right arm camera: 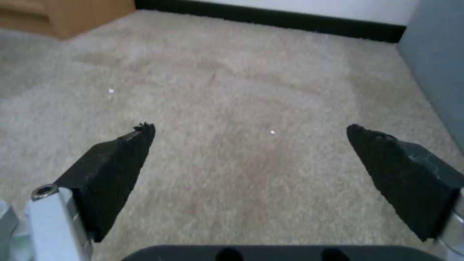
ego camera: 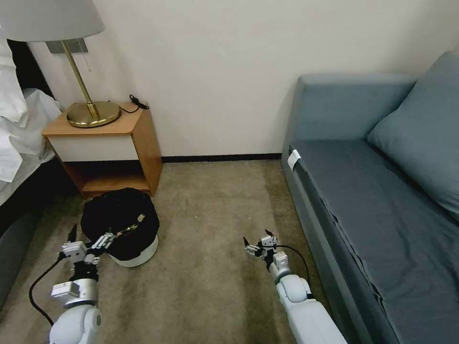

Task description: Pick up the trash bin, then pick up the garbage on the floor and place it into the trash bin.

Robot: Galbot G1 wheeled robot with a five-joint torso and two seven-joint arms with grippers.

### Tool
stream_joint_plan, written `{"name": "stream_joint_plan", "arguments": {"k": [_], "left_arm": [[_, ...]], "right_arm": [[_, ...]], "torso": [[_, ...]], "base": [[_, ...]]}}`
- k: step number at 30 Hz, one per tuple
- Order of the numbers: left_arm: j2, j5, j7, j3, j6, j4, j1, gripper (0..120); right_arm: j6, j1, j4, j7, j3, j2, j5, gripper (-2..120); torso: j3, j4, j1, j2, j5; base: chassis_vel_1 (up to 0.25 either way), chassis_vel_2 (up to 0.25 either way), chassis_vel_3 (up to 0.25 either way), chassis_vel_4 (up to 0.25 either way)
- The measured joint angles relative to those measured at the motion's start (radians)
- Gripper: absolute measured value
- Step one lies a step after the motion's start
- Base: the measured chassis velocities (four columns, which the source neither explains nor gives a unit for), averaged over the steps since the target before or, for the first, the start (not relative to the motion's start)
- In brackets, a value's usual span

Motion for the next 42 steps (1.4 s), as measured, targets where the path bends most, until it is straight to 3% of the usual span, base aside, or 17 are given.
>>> {"name": "stream_joint_plan", "arguments": {"k": [5, 8, 17, 31, 42], "left_arm": [[-0.009, 0.071, -0.006, 0.043, -0.006, 0.000, -0.019, 100], [-0.013, 0.106, -0.011, 0.107, -0.006, 0.005, -0.042, 100], [-0.041, 0.137, 0.007, 0.216, -0.015, 0.061, -0.090, 100], [-0.042, 0.154, 0.013, 0.247, -0.051, 0.137, -0.145, 100], [-0.041, 0.157, 0.006, 0.249, -0.052, 0.140, -0.147, 100]], "right_arm": [[0.017, -0.003, 0.011, -0.006, 0.025, 0.012, 0.004, 100], [0.031, -0.003, 0.025, -0.018, 0.049, 0.032, 0.016, 100], [0.047, 0.002, 0.050, -0.029, 0.062, 0.089, 0.036, 100], [0.063, 0.014, 0.040, -0.049, 0.111, 0.095, 0.035, 100], [0.064, 0.011, 0.040, -0.054, 0.117, 0.094, 0.031, 100]], "torso": [[0.000, 0.0000, 0.000, 0.000, 0.0001], [0.000, -0.0001, 0.000, 0.000, 0.0001], [0.000, 0.0000, 0.000, 0.000, 0.0000], [0.000, -0.0001, 0.000, 0.000, -0.0001], [0.000, 0.0000, 0.000, 0.000, 0.0000]], "base": [[0.000, 0.000, 0.000, 0.000], [0.000, 0.000, 0.000, 0.000], [0.000, 0.000, 0.000, 0.000], [0.000, 0.000, 0.000, 0.000], [0.000, 0.000, 0.000, 0.000]]}}
